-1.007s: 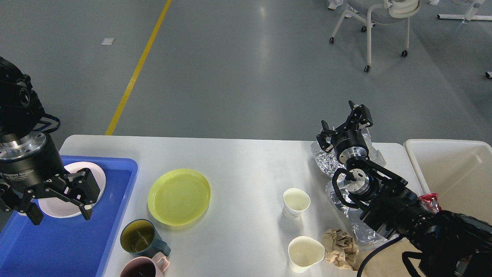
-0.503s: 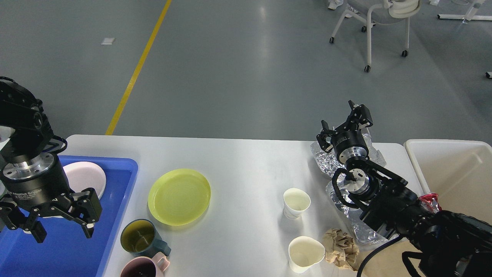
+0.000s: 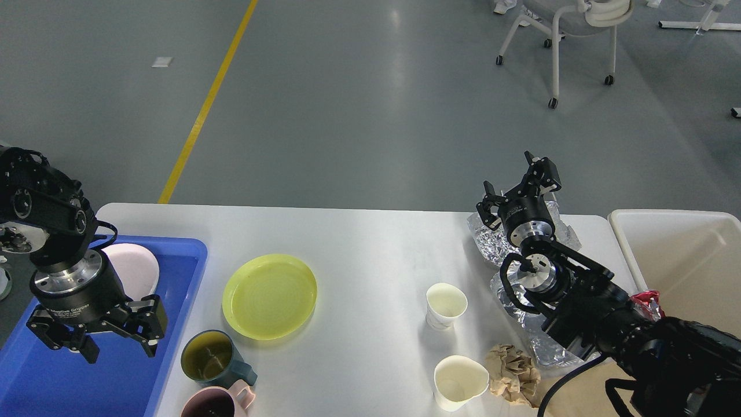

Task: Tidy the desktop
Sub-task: 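Move the left gripper toward the dark teal mug beside the tray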

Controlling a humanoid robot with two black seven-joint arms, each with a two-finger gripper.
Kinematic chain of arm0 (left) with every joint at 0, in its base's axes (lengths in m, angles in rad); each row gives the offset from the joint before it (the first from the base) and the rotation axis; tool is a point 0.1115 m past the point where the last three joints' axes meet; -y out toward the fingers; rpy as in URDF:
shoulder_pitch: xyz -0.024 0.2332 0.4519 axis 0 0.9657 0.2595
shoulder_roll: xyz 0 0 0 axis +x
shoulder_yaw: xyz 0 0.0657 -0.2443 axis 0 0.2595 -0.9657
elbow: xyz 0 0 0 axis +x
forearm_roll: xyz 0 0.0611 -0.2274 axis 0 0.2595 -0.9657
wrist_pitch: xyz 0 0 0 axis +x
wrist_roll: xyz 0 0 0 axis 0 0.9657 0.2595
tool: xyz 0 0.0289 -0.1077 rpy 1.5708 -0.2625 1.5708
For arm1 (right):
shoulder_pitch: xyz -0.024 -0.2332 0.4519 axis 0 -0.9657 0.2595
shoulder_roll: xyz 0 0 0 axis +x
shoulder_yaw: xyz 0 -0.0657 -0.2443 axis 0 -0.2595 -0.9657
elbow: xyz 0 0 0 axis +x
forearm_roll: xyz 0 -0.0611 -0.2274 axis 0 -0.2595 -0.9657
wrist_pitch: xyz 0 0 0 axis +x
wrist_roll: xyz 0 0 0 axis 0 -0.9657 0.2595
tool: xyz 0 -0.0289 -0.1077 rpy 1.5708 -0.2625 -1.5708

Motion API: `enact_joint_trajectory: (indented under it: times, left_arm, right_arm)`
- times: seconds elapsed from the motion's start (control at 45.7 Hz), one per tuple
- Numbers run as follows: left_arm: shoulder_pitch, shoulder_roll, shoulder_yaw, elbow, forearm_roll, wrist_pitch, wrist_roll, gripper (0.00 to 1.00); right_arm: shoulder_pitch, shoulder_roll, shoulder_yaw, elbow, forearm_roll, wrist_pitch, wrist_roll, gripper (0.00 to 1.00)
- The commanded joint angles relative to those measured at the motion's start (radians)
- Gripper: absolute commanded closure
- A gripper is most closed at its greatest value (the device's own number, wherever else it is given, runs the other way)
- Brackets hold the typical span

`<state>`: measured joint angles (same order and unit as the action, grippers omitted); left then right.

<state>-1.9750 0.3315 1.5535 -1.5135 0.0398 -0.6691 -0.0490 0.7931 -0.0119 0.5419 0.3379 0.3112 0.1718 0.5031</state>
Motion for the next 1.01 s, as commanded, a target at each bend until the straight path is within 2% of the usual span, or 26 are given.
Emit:
enact_joint_trajectory:
  times: [0.0, 0.241, 0.438, 0.722, 0.919, 0.985]
  left_arm:
    - [0.034, -0.002, -0.004, 0.001, -0.006, 0.048, 0.0, 0.22]
    - [0.12, -0.031, -0.03, 0.002, -0.083, 0.14, 0.001, 0.23]
    - [0.203, -0.032, -0.075, 0.006, -0.098, 0.29, 0.003, 0.23]
    - [0.232, -0.034, -0.092, 0.006, -0.216, 0.31, 0.005, 0.23]
    - [0.281, -0.039, -0.092, 0.006, -0.218, 0.41, 0.005, 0.25]
    - [0.291, -0.04, -0.093, 0.006, -0.219, 0.416, 0.005, 0.25]
  right_arm:
    - [0.0, 0.0, 0.0, 0.0, 0.0, 0.0, 0.0, 0.0]
    - [0.0, 0.001, 0.0, 0.001, 0.0, 0.0, 0.0, 0.0]
    - [0.0, 0.001, 0.001, 0.001, 0.0, 0.0, 0.0, 0.0]
    - [0.0, 0.0, 0.0, 0.001, 0.0, 0.0, 0.0, 0.0]
    - [0.0, 0.001, 0.0, 0.0, 0.0, 0.0, 0.0, 0.0]
    - [0.0, 0.001, 0.0, 0.0, 0.0, 0.0, 0.0, 0.0]
